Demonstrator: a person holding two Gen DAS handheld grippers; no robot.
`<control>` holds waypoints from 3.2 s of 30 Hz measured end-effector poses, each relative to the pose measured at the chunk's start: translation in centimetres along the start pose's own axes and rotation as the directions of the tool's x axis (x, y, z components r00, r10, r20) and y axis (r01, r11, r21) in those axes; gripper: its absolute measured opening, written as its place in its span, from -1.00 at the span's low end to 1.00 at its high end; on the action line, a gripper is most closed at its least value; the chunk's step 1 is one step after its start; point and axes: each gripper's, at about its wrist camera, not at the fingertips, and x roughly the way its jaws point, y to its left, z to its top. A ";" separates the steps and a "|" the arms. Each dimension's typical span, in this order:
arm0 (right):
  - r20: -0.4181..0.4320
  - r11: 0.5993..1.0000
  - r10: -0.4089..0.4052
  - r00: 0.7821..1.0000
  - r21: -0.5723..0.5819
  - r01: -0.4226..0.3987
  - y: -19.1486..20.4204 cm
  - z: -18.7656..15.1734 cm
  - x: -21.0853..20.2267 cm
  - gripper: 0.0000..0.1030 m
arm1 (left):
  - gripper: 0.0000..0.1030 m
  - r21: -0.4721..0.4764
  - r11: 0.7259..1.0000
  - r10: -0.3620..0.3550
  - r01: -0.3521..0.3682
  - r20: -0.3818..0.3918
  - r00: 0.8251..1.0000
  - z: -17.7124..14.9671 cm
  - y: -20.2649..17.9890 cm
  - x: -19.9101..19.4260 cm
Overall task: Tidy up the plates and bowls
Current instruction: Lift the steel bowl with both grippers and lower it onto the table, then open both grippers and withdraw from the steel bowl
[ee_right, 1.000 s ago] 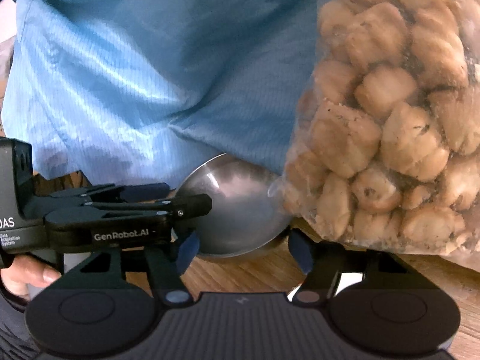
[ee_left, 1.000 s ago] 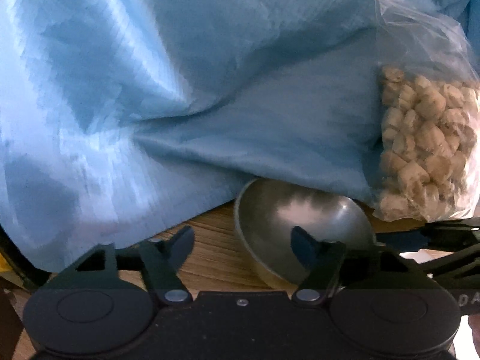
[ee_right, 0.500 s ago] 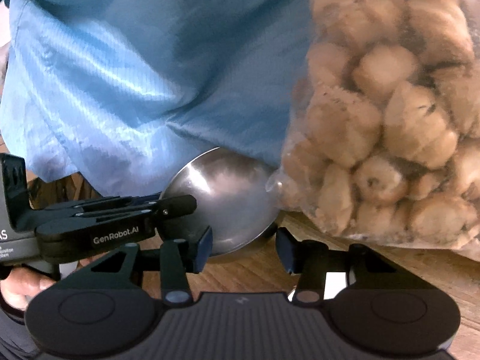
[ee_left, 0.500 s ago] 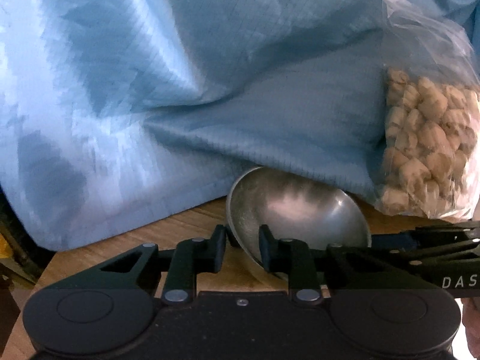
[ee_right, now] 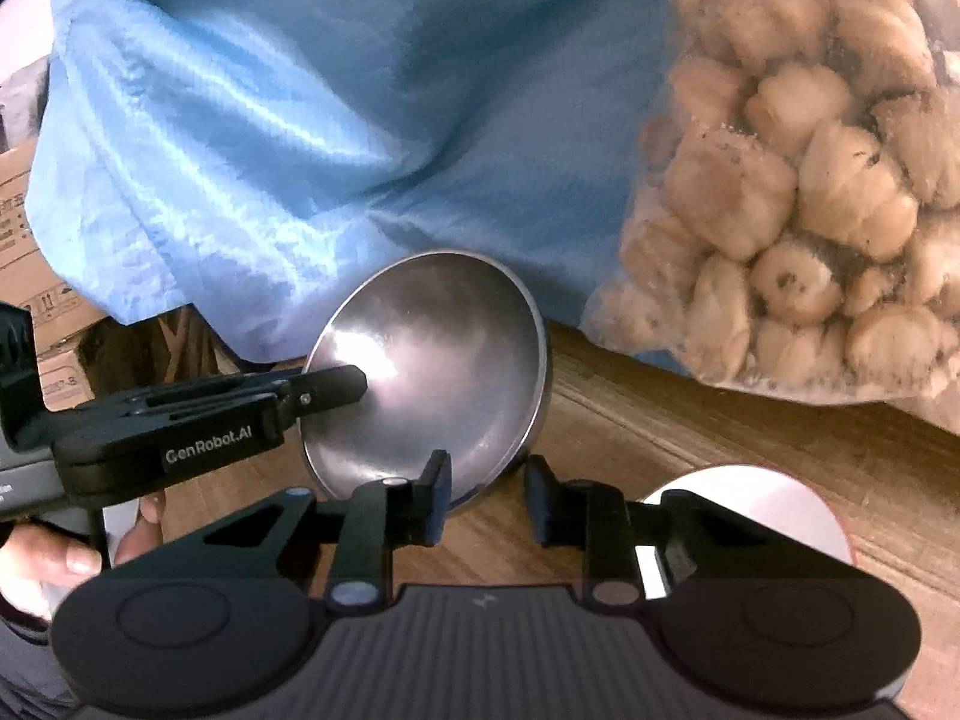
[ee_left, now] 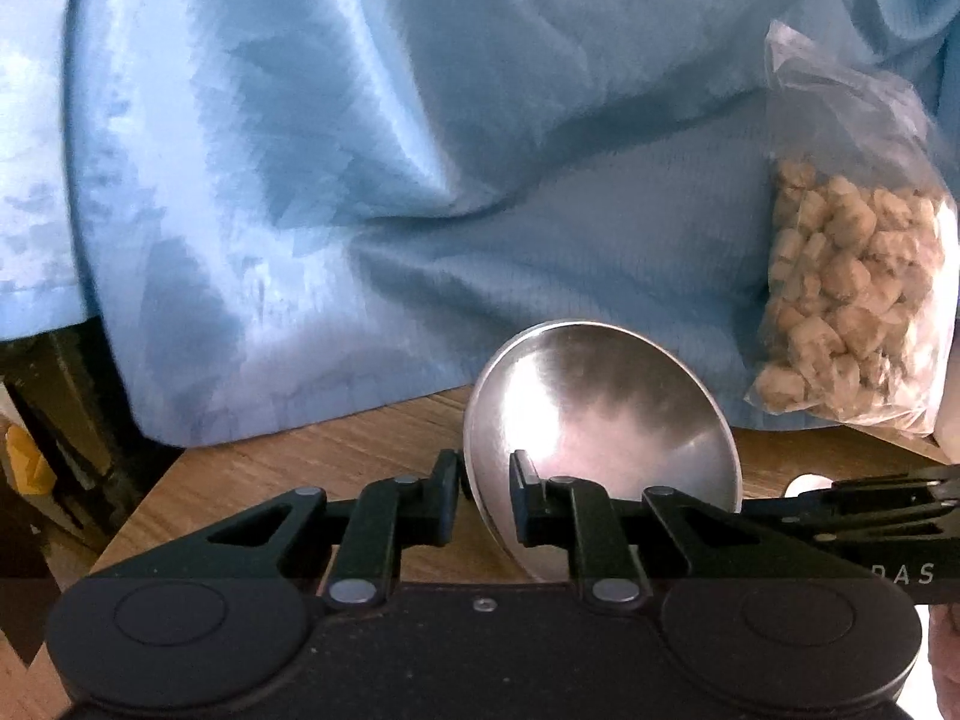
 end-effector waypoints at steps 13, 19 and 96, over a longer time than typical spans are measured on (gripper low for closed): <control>0.088 1.000 -0.002 0.996 -0.018 0.003 2.7 -2.2 -5.8 -0.42 | -0.63 0.049 0.998 -0.045 0.041 0.084 0.995 -0.4 -1.7 -6.2; 0.120 0.998 -0.063 0.991 0.009 0.062 3.2 -5.0 -10.3 -0.42 | -0.63 0.117 0.988 -0.118 0.103 0.122 0.986 -2.2 -4.6 -9.9; 0.071 0.959 -0.221 0.973 0.199 0.203 -1.1 -22.1 -22.2 0.05 | 0.34 0.157 0.925 -0.322 0.346 -0.159 0.933 -15.3 -14.8 -13.8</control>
